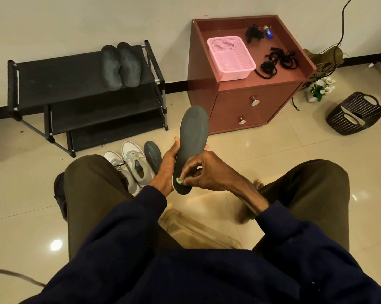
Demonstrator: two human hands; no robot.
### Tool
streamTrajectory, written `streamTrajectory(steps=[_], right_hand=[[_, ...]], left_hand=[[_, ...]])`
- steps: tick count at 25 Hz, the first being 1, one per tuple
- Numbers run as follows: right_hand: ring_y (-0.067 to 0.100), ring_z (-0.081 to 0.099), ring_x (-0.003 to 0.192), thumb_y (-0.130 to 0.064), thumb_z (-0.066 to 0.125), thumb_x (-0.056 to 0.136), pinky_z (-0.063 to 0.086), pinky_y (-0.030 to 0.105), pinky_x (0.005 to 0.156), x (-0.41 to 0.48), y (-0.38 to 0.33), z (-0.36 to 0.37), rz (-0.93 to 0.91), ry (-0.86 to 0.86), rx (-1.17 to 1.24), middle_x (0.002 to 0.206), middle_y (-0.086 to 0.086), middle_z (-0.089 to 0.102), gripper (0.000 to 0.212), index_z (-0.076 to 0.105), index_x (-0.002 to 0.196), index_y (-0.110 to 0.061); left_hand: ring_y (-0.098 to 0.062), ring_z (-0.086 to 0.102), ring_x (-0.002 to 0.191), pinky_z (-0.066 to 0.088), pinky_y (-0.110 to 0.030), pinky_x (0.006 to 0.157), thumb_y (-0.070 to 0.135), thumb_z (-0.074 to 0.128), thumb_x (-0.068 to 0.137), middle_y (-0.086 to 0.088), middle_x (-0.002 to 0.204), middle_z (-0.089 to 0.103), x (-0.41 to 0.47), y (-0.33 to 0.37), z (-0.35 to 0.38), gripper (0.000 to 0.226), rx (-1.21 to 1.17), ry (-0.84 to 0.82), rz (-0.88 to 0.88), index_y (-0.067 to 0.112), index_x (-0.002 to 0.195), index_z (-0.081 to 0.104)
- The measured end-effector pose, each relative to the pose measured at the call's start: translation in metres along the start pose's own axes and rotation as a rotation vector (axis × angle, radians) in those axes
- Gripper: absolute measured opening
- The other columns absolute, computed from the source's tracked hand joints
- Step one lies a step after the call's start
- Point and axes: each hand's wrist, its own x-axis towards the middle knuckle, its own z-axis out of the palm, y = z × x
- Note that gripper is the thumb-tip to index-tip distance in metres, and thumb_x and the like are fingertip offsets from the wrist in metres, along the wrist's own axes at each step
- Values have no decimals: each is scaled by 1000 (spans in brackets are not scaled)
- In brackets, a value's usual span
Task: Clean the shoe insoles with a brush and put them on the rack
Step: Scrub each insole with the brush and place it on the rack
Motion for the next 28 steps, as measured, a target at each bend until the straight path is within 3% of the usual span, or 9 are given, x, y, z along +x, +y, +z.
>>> streamTrajectory(steps=[2,5,8,12,14,18,22,24,28], right_hand=[[8,67,77,-10,84,82,59,24,71,2,4,2,-3,178,-133,89,-3,73,11,82,92,-13],[11,65,80,-8,83,82,60,32,73,2,9,8,-95,369,-228,93,2,72,13,80,94,-11],[10,67,83,-9,84,81,59,23,73,-3,-2,5,-90,145,-53,93,-3,72,15,81,95,-14],[9,70,79,-9,83,81,61,26,71,-5,-6,-11,-42,-79,-80,89,-7,73,12,83,90,-17],[8,68,76,-7,82,81,59,27,69,-4,1,-18,-39,-30,-165,88,-5,74,12,83,89,-17],[9,65,76,-10,83,81,59,34,70,-3,9,-14,-48,152,-282,90,-2,74,12,83,91,-15],[11,70,81,-9,82,83,60,25,72,-9,-6,-12,-42,-126,-59,91,-4,74,10,82,91,-14],[10,71,78,-9,82,83,59,23,70,-10,-4,-18,-14,-157,-67,88,-4,75,8,83,89,-14],[11,64,71,-5,80,79,55,28,65,-1,18,-20,8,181,-269,85,0,73,12,83,86,-15]], left_hand=[[-35,65,120,51,-47,106,56,47,102,-22,135,63,1,1,1,62,1,31,9,5,136,58],[-37,54,134,38,-53,117,61,56,97,-21,148,53,7,0,-5,72,8,48,8,6,142,55],[-33,59,126,48,-49,108,61,48,100,-19,149,53,6,1,-3,71,-82,48,6,5,145,49],[-29,67,110,51,-45,100,61,48,99,-15,135,64,3,5,-1,69,-166,46,13,4,137,59],[-28,70,105,52,-44,99,61,46,100,-15,129,66,4,6,-1,69,-163,69,18,2,126,69],[-28,70,105,55,-44,96,62,42,102,-16,128,67,7,7,-4,68,-139,69,45,4,132,61],[-27,67,104,52,-41,97,63,49,98,-16,121,69,3,5,1,71,-193,87,10,4,137,58],[-25,66,105,49,-39,99,63,49,98,-15,119,70,4,5,0,71,-202,92,17,3,132,63],[-26,72,103,58,-40,92,57,43,103,-13,123,71,1,3,3,64,-22,106,59,6,136,61]])
